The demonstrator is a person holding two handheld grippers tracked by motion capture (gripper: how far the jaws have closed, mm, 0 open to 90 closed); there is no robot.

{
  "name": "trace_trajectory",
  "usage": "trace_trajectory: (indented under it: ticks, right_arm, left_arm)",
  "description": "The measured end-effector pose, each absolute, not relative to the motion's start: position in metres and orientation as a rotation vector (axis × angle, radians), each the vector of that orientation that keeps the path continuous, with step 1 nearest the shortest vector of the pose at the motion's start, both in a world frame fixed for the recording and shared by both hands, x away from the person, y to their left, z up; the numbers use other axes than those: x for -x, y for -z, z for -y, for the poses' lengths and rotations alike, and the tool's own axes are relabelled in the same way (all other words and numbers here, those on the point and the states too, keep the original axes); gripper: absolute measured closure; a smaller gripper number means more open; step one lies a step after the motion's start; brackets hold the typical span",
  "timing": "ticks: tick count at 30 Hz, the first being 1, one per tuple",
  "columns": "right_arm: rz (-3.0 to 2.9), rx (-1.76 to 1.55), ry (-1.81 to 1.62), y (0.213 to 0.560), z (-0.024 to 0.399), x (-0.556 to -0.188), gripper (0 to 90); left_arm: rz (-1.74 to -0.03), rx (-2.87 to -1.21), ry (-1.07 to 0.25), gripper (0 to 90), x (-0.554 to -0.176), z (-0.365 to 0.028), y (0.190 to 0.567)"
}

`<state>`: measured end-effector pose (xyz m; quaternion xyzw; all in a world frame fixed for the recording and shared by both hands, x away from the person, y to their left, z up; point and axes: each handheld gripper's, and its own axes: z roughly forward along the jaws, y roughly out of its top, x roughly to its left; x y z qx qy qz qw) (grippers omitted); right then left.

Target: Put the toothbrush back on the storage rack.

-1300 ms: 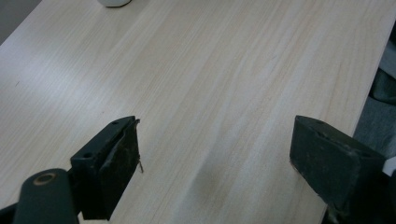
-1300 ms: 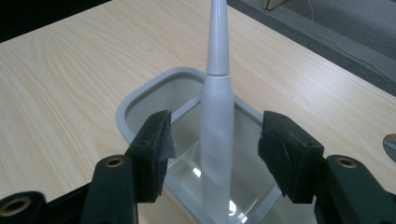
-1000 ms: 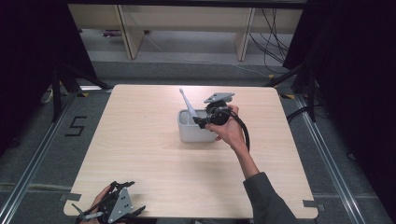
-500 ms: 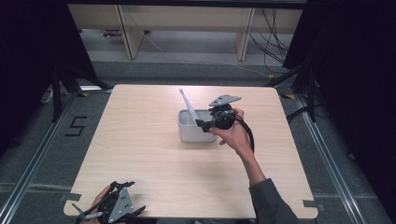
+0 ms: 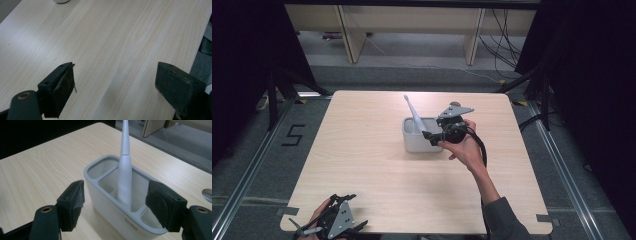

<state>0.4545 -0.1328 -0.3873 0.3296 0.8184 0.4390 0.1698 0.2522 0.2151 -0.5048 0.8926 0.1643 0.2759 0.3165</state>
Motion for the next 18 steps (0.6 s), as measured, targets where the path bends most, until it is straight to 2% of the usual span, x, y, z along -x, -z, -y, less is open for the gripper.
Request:
trace_trajectory:
  ticks: [18]
  right_arm:
    - [-2.32,-0.899,-1.269,0.389,0.137,-0.44,30.9]
  left_arm:
    - [-0.436,-2.351,-0.724,15.4,-0.252,-0.215,0.504]
